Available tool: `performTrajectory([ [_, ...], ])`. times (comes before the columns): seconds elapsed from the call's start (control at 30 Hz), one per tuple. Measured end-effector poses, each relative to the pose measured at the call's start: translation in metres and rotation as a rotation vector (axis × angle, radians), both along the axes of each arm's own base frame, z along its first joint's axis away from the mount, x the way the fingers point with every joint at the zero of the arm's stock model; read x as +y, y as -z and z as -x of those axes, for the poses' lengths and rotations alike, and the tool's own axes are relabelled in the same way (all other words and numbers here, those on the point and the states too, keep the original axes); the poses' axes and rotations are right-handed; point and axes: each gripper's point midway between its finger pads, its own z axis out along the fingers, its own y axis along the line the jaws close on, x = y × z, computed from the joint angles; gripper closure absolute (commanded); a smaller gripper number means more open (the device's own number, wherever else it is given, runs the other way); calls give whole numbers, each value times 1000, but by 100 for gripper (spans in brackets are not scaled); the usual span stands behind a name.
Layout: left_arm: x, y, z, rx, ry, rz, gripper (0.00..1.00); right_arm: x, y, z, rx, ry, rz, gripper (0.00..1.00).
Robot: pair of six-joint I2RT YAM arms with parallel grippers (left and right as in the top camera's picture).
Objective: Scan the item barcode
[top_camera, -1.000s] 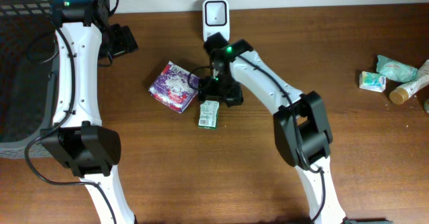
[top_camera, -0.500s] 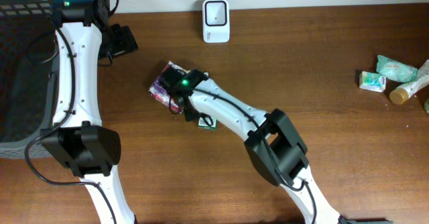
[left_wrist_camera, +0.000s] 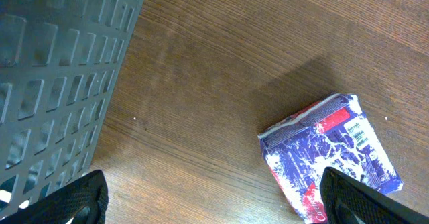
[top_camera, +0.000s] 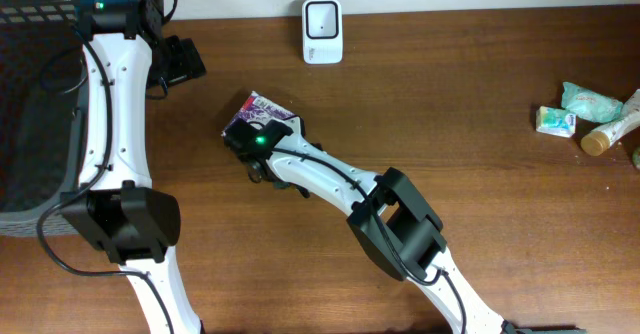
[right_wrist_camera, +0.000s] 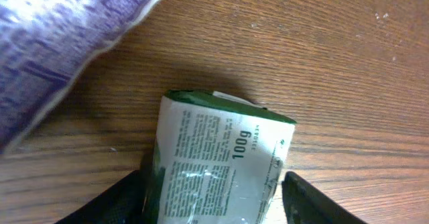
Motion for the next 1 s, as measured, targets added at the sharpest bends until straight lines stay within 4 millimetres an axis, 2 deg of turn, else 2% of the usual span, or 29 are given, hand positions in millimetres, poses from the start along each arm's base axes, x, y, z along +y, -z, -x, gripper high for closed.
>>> performTrajectory([
  [0.03,0,0,0,0,0,0,1,-4,1,0,7,9,8,51],
  [0.07,0,0,0,0,0,0,1,-11,2,-2,15,21,18,61],
  [0.13,0,0,0,0,0,0,1,-23,2,-5,35,50,23,68],
  [0.17,0,0,0,0,0,0,1,-36,2,-11,48,77,34,69],
  [0.27,0,0,0,0,0,0,1,-57,1,-17,66,107,61,70],
  [0.43,0,0,0,0,0,0,1,-62,0,-22,137,77,16,70],
  [0.5,0,0,0,0,0,0,1,-62,-3,-31,202,72,-86,75],
  [0.63,0,0,0,0,0,0,1,-67,-13,-49,330,64,-357,74],
  [0.73,0,0,0,0,0,0,1,-79,-20,-57,434,56,-599,74],
  [0.77,0,0,0,0,0,0,1,-84,-23,-59,459,55,-675,70],
  [0.83,0,0,0,0,0,0,1,-100,-27,-68,477,71,-789,60],
  [0.87,0,0,0,0,0,0,1,-109,-30,-73,478,79,-849,59],
  [0.9,0,0,0,0,0,0,1,-134,-38,-81,469,106,-939,59],
  [1.0,0,0,0,0,0,0,1,-183,-41,-85,461,202,-984,58],
])
